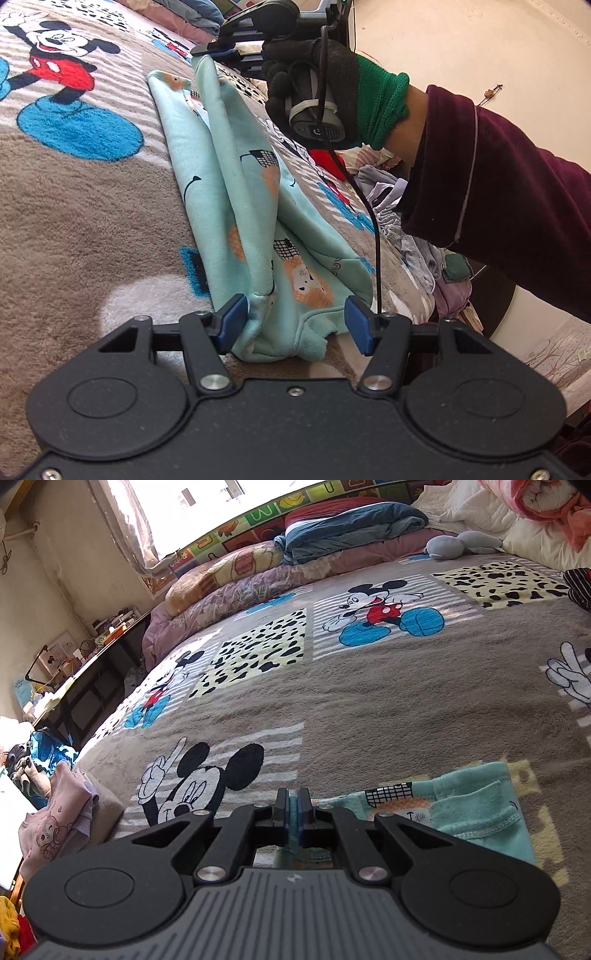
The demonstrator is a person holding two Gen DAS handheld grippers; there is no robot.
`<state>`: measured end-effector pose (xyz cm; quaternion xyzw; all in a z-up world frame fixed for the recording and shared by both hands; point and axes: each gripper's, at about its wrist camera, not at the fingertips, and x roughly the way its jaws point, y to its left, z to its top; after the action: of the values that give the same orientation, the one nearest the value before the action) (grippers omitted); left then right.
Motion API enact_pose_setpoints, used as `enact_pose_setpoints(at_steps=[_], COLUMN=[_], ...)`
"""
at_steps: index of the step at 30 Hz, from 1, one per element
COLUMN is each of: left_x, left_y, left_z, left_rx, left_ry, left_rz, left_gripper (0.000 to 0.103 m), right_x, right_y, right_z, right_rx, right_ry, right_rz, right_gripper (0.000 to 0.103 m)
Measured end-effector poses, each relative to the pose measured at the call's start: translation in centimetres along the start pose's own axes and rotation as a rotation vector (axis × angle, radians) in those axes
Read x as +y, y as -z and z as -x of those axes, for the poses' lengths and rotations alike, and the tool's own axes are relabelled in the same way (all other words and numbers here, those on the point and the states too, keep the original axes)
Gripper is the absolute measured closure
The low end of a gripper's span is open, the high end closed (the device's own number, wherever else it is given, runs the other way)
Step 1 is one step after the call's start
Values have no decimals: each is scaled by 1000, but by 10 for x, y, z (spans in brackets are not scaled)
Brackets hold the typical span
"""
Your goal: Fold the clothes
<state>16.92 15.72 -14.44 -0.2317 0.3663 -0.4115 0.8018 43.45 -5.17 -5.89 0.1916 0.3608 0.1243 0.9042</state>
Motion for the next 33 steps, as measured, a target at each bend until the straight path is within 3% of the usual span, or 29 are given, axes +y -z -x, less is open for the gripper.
enact_pose_setpoints(at_steps=[13,18,23,29,33], left_x=[5,5,2,-5,7], left_y=[-2,-4,-5,-9,-27], left_z=[3,4,6,21,28], left_rx=[1,4,8,-42,-132], left_ry=[12,10,-5,-80,-150], left_rz=[22,22,0,-80,-20], left_gripper=[46,46,46,45,45], right_x=[4,6,-10,-23,-17], right_y=[4,-15,-11,46,98], right_z=[-37,-12,28,89,135], right_rx=[24,-37,-22,-15,-48], right_ry=[40,5,-53,-110,-138], right_rz=[43,132,208,305,410], right_gripper=[95,93,91,86,82])
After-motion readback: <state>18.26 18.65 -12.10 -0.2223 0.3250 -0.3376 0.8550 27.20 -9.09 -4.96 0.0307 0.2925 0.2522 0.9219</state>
